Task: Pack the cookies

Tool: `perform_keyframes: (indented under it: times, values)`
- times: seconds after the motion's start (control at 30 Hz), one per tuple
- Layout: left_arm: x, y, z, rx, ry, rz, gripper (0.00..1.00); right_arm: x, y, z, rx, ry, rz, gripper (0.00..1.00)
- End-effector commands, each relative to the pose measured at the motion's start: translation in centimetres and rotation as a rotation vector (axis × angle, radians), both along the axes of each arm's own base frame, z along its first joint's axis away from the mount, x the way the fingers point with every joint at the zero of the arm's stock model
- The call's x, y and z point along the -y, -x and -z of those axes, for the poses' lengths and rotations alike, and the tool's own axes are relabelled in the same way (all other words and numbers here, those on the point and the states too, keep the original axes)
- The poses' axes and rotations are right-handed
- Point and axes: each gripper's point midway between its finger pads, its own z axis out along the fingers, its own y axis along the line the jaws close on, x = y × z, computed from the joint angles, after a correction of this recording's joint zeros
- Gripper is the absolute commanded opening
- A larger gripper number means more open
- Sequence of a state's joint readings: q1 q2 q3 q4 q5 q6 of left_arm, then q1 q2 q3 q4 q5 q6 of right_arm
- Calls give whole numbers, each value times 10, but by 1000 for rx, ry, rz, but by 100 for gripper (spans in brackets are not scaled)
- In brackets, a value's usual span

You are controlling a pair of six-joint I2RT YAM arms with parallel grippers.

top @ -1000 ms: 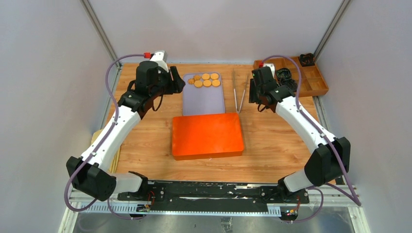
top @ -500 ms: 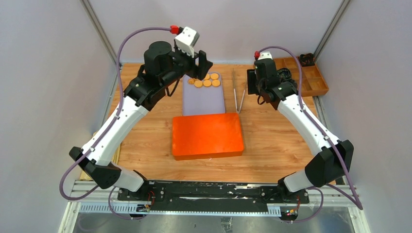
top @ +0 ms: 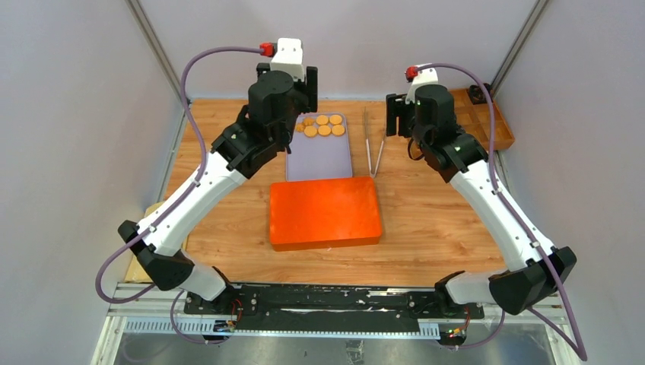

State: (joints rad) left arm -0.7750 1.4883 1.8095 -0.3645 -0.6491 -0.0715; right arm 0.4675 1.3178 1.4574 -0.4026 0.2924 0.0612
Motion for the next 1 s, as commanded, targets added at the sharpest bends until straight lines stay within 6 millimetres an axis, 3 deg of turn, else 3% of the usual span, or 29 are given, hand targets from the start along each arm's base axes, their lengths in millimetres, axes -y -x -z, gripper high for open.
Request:
perform_keyframes:
  times: [0.0, 0.17, 0.3, 0.47, 0.53, 0.77, 0.97]
  values:
    - [-30, 0, 39, -49, -36, -191, 70, -9, 6, -33, 78, -39, -50, 75]
    - [-41, 7, 71, -64, -48, -212, 74, -17, 9, -30, 81, -84, -82, 77]
    - [-52, 15, 65, -29, -50, -224, 76, -32, 9, -23, 95, -133, -151, 84]
    - [-86, 29, 63, 7, -77, -342, 76, -45, 5, -13, 64, -170, -185, 84]
    - [-95, 33, 65, 27, -95, -373, 81, -46, 3, -8, 58, -176, -183, 84]
    - [-91, 28, 71, 27, -132, -369, 83, -52, -4, 3, 23, -183, -181, 85]
    - [-86, 24, 70, 15, -133, -364, 85, -48, -2, 0, 22, -191, -157, 89]
